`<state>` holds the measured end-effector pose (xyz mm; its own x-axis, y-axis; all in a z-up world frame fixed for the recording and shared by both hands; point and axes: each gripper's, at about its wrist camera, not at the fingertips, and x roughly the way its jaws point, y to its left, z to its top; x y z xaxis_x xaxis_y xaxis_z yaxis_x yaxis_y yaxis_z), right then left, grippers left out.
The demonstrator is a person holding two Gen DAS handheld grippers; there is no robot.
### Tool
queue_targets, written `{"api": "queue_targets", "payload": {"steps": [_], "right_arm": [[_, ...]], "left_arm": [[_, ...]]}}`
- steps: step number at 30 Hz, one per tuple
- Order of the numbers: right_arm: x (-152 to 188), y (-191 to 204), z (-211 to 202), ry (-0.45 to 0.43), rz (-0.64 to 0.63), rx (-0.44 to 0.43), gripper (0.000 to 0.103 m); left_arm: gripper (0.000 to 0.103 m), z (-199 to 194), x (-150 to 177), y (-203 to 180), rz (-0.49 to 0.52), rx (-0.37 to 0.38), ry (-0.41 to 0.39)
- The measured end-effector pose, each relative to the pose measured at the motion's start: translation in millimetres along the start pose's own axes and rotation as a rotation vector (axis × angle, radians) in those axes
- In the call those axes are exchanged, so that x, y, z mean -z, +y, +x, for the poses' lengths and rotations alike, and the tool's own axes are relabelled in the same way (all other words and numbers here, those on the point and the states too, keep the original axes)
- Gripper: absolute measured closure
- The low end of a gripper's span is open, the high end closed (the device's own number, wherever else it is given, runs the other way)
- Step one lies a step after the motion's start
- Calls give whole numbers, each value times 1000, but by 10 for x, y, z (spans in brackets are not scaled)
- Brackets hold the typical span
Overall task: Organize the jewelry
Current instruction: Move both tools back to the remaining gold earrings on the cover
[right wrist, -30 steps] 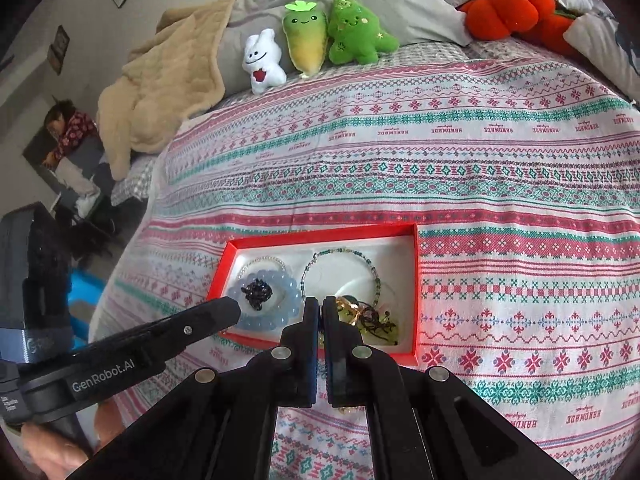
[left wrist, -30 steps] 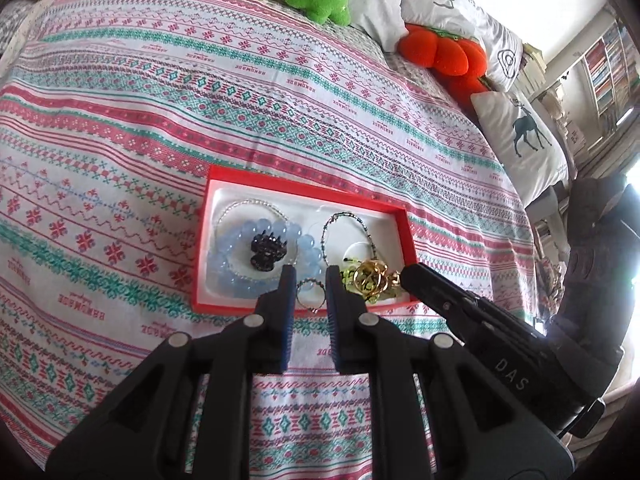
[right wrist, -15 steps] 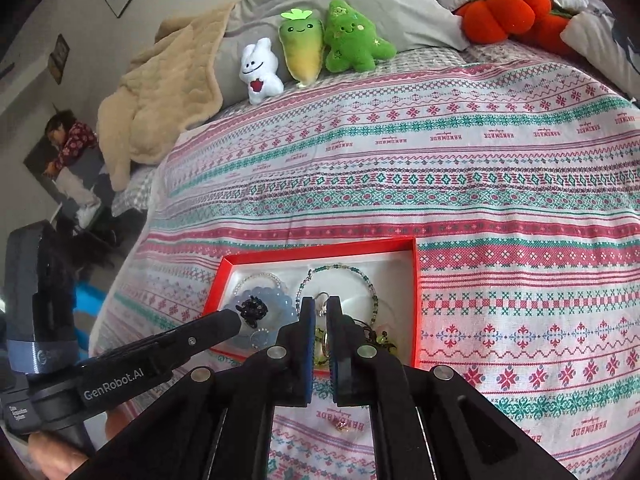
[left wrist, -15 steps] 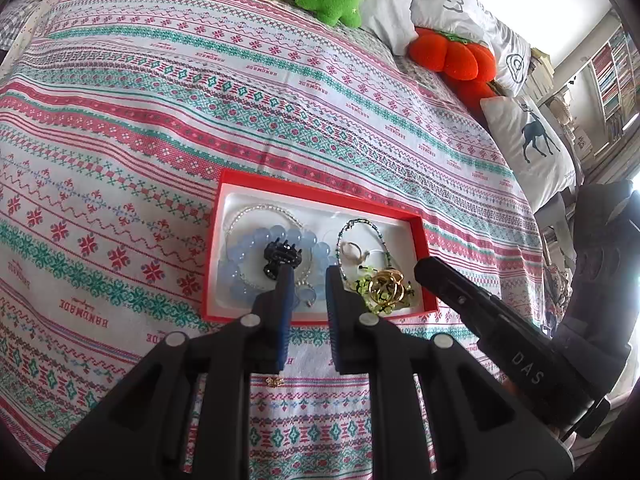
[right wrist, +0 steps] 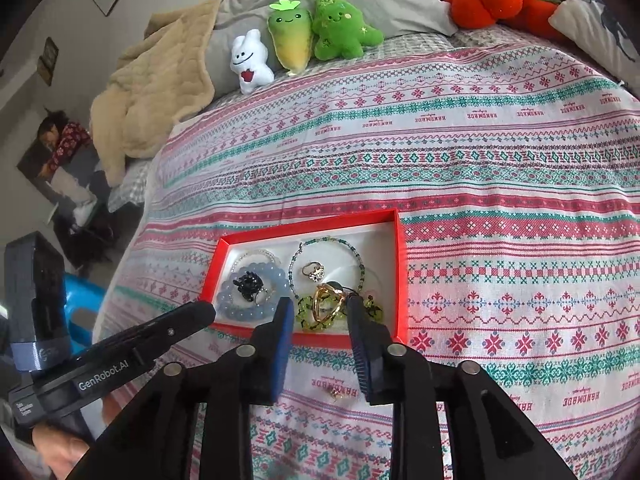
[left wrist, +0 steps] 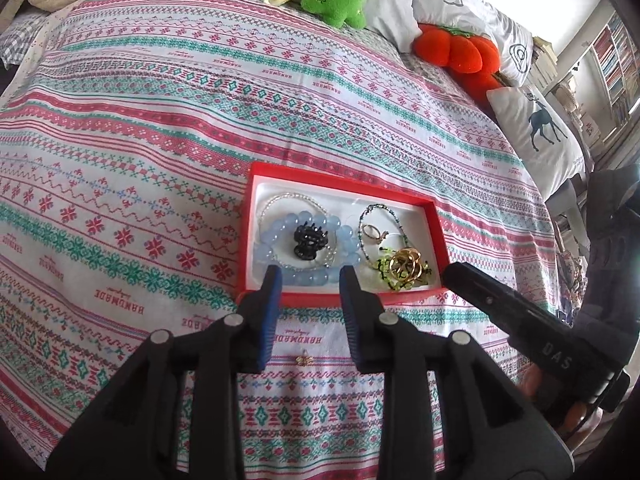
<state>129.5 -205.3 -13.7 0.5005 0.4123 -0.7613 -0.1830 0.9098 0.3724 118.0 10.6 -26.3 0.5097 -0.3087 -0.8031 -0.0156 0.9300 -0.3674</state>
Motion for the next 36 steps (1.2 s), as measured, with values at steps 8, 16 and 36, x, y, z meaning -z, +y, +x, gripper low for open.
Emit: {"api": "queue_targets", "payload": {"steps": [8, 16, 36], "right_arm": [[149, -15, 10, 60, -41, 80, 47], [224, -20, 62, 96, -80, 141, 51], [259, -12, 112, 125, -83, 139, 66]], "left_arm": [[71, 50, 147, -42, 32, -16, 42], [71, 247, 331, -154, 89, -13, 151], [71, 565, 506, -306, 202, -133, 208]]}}
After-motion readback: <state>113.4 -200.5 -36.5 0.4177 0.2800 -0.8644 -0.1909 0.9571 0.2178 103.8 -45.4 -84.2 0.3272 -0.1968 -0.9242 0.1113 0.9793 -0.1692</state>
